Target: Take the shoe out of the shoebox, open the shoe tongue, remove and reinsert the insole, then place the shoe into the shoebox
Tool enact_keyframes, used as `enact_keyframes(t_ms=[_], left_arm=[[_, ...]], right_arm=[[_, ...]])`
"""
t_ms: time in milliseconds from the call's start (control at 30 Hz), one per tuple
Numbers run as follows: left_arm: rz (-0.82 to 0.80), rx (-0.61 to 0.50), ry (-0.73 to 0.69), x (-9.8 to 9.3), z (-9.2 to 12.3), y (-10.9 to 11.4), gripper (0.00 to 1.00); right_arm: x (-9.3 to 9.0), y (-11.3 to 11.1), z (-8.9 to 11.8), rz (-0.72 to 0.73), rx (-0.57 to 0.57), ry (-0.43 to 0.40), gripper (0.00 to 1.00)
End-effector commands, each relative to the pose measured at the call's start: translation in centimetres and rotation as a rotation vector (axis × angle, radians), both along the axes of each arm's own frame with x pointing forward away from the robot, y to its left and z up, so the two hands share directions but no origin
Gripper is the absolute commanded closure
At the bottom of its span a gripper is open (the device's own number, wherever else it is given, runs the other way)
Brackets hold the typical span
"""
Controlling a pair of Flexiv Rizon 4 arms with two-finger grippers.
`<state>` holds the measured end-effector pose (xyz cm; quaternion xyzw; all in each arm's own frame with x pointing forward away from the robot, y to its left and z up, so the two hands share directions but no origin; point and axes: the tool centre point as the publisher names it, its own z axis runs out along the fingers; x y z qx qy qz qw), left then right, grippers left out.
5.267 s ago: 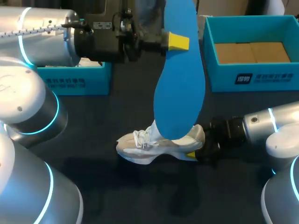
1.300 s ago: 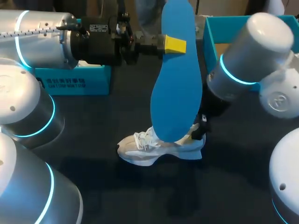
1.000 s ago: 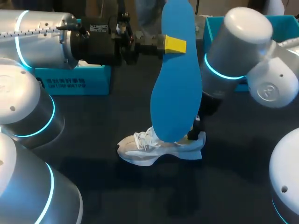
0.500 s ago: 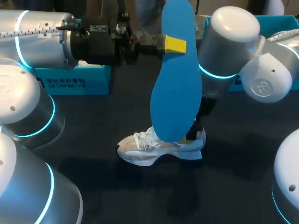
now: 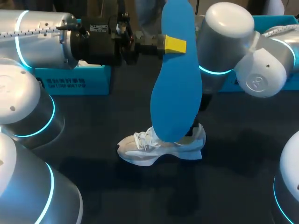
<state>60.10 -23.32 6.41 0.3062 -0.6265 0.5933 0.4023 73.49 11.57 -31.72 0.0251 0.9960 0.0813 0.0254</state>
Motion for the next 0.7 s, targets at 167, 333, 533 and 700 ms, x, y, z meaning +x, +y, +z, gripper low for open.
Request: enact_keyframes(t_ms=[167, 333, 533, 700], left_arm=[[0.000, 0.000, 0.000, 0.0, 0.0, -0.1, 1.00], [0.000, 0.000, 0.000, 0.0, 0.0, -0.1, 1.00], [0.000, 0.000, 0.000, 0.0, 0.0, -0.1, 1.00], [0.000, 0.000, 0.000, 0.0, 0.0, -0.1, 1.00]], right_arm=[[2.7, 2.3, -2.7, 0.046, -0.033, 0.043, 0.00], [3.5, 3.0, -4.5, 0.072, -0.060, 0.062, 0.00], [3.5, 3.5, -5.7, 0.098, -0.089, 0.068, 0.00], [3.1, 3.5, -7.0, 0.090, -0.109, 0.090, 0.00]])
